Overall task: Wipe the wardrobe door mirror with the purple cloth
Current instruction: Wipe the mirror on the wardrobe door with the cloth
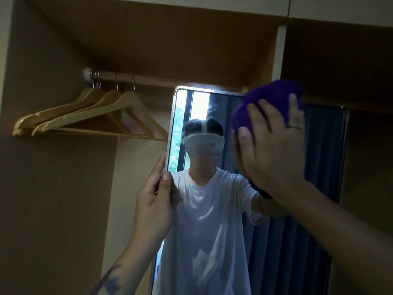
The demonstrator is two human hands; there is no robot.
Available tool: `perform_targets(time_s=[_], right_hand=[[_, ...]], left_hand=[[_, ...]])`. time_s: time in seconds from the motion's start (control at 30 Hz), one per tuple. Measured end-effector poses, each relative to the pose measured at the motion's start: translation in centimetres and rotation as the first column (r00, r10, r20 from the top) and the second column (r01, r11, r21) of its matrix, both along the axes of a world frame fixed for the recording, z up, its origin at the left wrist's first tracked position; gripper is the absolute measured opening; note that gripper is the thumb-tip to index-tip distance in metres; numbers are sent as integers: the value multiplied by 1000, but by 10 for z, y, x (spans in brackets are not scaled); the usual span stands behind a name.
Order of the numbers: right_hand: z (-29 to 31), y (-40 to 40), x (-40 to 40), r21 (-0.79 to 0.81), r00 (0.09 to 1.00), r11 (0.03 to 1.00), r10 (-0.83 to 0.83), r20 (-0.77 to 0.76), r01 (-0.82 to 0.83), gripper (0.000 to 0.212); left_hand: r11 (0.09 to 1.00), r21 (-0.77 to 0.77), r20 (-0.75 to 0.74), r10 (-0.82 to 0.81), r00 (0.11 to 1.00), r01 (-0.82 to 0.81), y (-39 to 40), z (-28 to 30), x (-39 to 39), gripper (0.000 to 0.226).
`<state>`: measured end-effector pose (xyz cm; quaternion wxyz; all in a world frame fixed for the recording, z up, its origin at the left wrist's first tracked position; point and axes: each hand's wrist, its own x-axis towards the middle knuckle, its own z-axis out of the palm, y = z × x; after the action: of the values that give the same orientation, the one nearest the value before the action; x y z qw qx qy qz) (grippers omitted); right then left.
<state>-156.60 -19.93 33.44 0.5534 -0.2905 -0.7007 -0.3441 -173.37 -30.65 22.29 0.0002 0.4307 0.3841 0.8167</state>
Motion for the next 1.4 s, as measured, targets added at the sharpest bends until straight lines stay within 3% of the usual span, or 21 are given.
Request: perform_targets(time_s=[0.1, 0.23, 0.33, 0.5, 0.6, 0.7, 0.87, 0.97, 1.17, 1.3, 1.4], right_hand=[[3, -24, -41, 89, 987, 992, 74, 144, -87, 55], [6, -39, -74, 199, 910, 972, 29, 414, -122, 55], [8, -32, -66, 214, 896, 972, -5, 443, -100, 55], [-4, -5, -17, 150, 961, 989, -59, 272, 19, 54], [-13, 21, 32, 19, 987, 993, -120, 107, 119, 54], [-27, 37, 71, -129, 984, 987, -117, -132, 100, 52], [-23, 28, 39, -125, 948, 990, -102, -300, 67, 50], [-13, 8, -4, -24, 977, 998, -54, -207, 50, 53], [2, -34, -86, 191, 982, 976, 66, 176, -100, 56], [4, -24, -73, 256, 938, 951, 78, 338, -171, 52], [10, 2, -29, 268, 924, 955, 13, 381, -124, 50]], left_hand=[[997, 11, 49, -70, 996, 70, 6, -3, -6, 42], [995, 30, 64, -92, 994, 90, 8, -6, -9, 38], [994, 53, 83, -99, 992, 95, 11, -10, -12, 37], [999, 35, 60, -38, 997, 36, 9, -12, -9, 40], [1000, 32, 28, -2, 1000, 1, 6, -12, -8, 41], [1000, 25, 37, 2, 999, -3, 6, -13, -7, 41], [1000, -7, 7, 11, 1000, -11, 3, -11, 0, 43], [1000, -16, 24, -14, 1000, 14, -2, -7, 6, 44], [999, 5, 64, -38, 997, 38, -2, -5, 6, 43], [997, 36, 98, -74, 992, 70, -2, -7, 4, 42], [995, 53, 114, -91, 989, 85, -1, -9, 2, 42]])
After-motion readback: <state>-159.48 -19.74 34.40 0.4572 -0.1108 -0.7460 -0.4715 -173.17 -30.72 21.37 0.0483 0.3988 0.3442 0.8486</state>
